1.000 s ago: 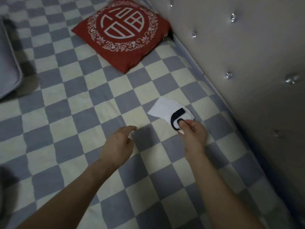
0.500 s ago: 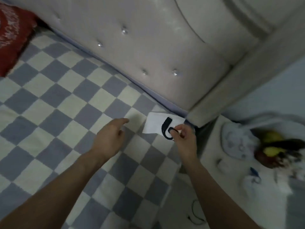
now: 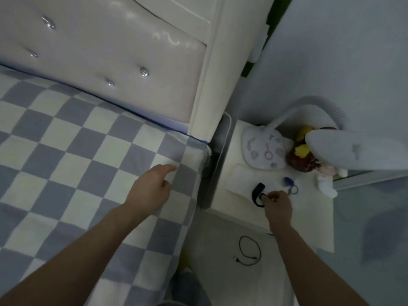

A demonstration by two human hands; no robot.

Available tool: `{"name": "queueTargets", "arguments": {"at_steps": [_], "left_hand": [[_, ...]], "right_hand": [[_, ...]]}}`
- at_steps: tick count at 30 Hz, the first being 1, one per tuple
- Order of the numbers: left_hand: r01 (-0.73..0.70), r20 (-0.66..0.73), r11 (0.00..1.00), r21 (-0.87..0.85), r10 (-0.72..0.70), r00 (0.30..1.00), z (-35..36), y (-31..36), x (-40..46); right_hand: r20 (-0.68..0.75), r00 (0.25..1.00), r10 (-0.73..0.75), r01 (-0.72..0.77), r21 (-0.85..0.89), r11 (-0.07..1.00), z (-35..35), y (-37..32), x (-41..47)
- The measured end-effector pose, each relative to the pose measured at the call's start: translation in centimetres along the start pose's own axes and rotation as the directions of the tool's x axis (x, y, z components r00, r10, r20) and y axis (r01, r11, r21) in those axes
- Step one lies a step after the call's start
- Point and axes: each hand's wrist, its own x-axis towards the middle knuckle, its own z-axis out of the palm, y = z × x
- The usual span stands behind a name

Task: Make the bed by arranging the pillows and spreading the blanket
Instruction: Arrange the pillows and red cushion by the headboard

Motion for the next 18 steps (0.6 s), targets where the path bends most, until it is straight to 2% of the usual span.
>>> {"name": "queueTargets", "arguments": {"at_steps": [7, 15, 18], "left_hand": [[0.048, 0.0, 0.999, 0.015, -0.048, 0.999, 0.5, -0.2, 0.7], [0.057, 0.009, 0.998, 0.022, -0.057, 0.998, 0.8, -0.8, 0.4], [0.069, 0.004, 0.997, 0.018, -0.069, 0.998, 0.6, -1.4, 0.0]], "right_hand": [[-0.087, 0.992, 0.091, -0.093, -0.019, 0.995, -1.5, 0.7, 3.0], [0.006, 0.96, 0.28, -0.28, 0.006, 0.96, -0.8, 3.8, 3.3], [-0.085, 0.955, 0.284, -0.287, -0.032, 0.957, -0.4, 3.6, 1.8]]}}
